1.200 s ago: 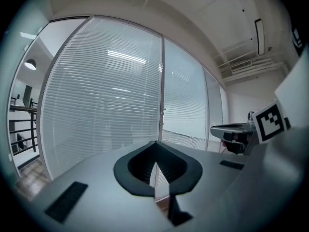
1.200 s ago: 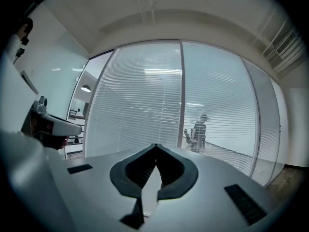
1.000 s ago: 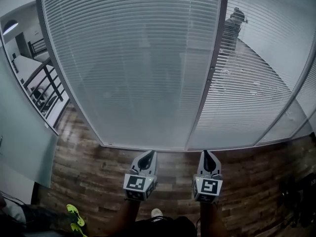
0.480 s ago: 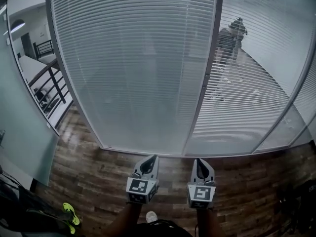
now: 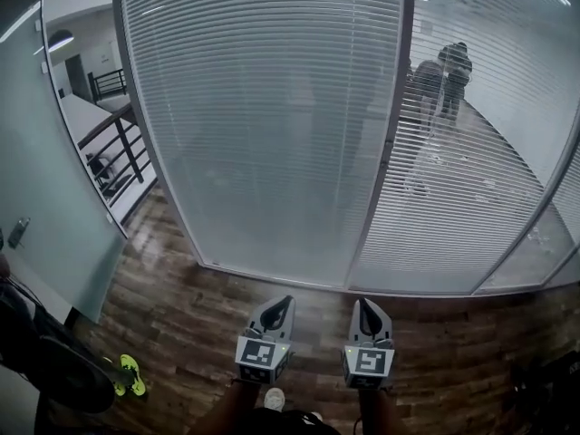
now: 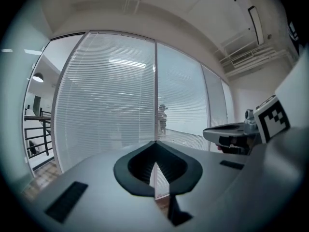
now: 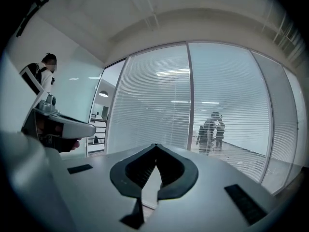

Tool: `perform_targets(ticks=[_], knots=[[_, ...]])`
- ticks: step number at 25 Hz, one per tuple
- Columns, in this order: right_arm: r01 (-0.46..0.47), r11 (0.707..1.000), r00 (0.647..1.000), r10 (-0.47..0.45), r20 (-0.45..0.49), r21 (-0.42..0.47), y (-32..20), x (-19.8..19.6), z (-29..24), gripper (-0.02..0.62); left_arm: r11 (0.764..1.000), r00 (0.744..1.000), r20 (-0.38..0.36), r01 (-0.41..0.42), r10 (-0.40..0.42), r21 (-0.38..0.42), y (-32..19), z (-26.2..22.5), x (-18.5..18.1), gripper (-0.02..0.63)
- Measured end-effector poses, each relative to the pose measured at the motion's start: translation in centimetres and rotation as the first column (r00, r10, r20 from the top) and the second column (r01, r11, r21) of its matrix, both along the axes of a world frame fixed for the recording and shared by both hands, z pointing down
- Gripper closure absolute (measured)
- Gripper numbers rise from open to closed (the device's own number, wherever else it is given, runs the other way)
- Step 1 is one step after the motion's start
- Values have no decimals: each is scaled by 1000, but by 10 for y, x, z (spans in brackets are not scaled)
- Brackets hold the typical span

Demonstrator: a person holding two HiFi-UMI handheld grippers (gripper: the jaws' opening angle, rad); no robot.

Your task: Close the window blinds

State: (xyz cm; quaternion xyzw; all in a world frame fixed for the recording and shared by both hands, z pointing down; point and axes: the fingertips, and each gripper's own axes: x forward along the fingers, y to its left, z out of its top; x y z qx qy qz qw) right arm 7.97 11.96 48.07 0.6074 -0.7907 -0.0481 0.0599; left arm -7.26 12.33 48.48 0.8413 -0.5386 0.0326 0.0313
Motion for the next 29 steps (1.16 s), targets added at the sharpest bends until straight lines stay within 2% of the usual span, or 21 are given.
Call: perform_targets(ticks=[5,10,18,22,29], knots=[[-8,1000,1000,8,20,-3,11,-7,5,592,1000,1000,-3,9,-9,-17,6,4,-9,606],[-28,999,998,30,57,-28,12,-18,7,592,1000,1000,10,-1,1,25,1,-10,-20,606],[-7,1000,999,8,42,-20,11,-43,10,592,1000,1000,-9,-15,15,16,2,-3,-38,606],[-15,1000,999,15,35,-15,11,-47,10,592,999,999,-9,-32,32,37,-1,3,-40,606],[-10,1000,1000,10,24,-17,5,-59,9,592,999,1000,-11,-27,27,17,-6,1,-53,606]])
